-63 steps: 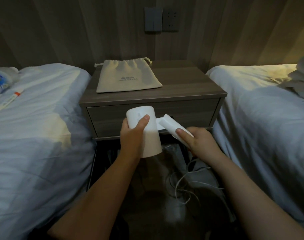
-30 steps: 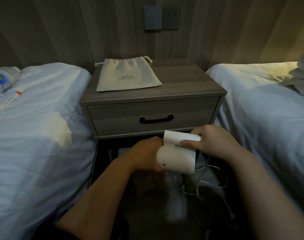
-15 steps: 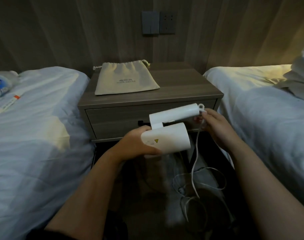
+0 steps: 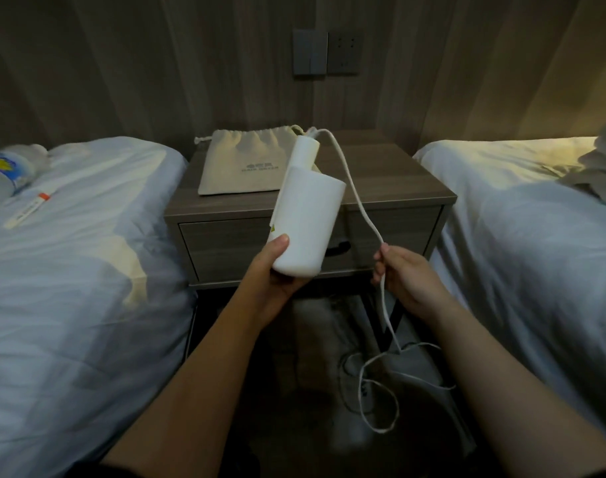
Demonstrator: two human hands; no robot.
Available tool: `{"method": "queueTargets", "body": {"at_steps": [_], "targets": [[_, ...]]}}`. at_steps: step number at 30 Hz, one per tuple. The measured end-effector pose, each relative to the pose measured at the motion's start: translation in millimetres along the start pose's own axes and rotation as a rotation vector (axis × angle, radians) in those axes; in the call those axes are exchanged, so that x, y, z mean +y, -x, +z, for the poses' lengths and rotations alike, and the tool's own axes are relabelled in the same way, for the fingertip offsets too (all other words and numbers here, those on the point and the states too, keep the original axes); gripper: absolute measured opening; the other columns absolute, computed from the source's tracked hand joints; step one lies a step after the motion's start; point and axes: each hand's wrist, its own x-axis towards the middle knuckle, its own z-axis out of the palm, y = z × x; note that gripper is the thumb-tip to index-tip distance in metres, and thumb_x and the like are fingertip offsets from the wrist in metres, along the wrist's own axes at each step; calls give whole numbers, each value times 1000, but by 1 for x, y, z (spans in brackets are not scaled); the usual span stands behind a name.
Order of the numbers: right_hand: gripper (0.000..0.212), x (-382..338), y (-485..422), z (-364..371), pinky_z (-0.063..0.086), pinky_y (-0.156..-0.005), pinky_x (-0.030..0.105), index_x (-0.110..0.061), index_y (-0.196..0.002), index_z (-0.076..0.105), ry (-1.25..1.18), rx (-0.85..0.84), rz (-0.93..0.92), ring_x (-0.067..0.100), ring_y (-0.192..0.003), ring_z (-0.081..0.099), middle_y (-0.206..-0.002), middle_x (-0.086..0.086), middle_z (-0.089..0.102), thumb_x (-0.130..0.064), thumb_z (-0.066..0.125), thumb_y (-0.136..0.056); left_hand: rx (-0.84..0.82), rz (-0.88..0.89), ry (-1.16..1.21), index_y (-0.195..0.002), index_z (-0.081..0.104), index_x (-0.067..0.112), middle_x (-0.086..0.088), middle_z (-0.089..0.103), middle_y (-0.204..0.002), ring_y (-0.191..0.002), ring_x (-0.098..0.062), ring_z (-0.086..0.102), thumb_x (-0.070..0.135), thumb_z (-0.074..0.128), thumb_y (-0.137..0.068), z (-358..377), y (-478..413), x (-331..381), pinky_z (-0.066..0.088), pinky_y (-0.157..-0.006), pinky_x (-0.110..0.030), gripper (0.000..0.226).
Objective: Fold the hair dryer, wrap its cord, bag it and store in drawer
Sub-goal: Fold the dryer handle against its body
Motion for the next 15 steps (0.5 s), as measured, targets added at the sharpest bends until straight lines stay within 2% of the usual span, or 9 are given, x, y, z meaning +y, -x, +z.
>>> {"method": "queueTargets", "body": {"at_steps": [3, 6, 9, 12, 13, 15], "targets": [[30, 3, 1, 2, 41, -68, 32, -14, -72, 54, -136, -85, 134, 17, -60, 50, -57, 2, 50, -22, 41, -98, 30, 28, 108, -107, 52, 22, -8, 64, -106, -101, -27, 61, 31, 56, -72, 0, -3, -1, 54, -84, -41, 37], [27, 5, 4, 4, 44, -71, 32, -14, -75, 54, -61, -144, 211, 15, -61, 53, -62, 2, 51, -17, 40, -97, 60, 44, 113, -106, 51, 24, -7, 63, -105, -100, -24, 61, 30, 61, -74, 5, -4, -3, 54, -85, -40, 34], [24, 13, 6, 7, 47, -62, 32, -11, -72, 54, 266, -3, 153, 17, -51, 50, -60, 8, 48, -13, 48, -95, 108, 71, 124, -106, 50, 25, -7, 60, -110, -102, -23, 60, 30, 62, -73, 5, -5, -4, 53, -87, -41, 35], [28, 13, 9, 6, 44, -47, 23, -13, -66, 54, 603, 145, -32, 12, -38, 51, -53, 7, 52, -17, 52, -94, 186, 113, 34, -108, 51, 24, -9, 58, -118, -107, -24, 60, 29, 71, -70, 0, -8, -3, 54, -82, -39, 43], [27, 9, 11, 5, 43, -48, 23, -14, -67, 56, 787, 134, -108, 12, -44, 56, -54, 6, 55, -20, 52, -93, 229, 120, -51, -108, 53, 23, -9, 59, -120, -108, -24, 60, 28, 74, -69, -3, -10, -2, 55, -80, -38, 45], [26, -2, 16, 6, 45, -58, 31, -15, -71, 64, 1131, -27, -173, 22, -65, 63, -65, 10, 63, -25, 54, -92, 343, 124, -302, -110, 55, 19, -9, 61, -118, -104, -23, 62, 31, 75, -65, -6, -11, 1, 55, -79, -37, 50]]}}
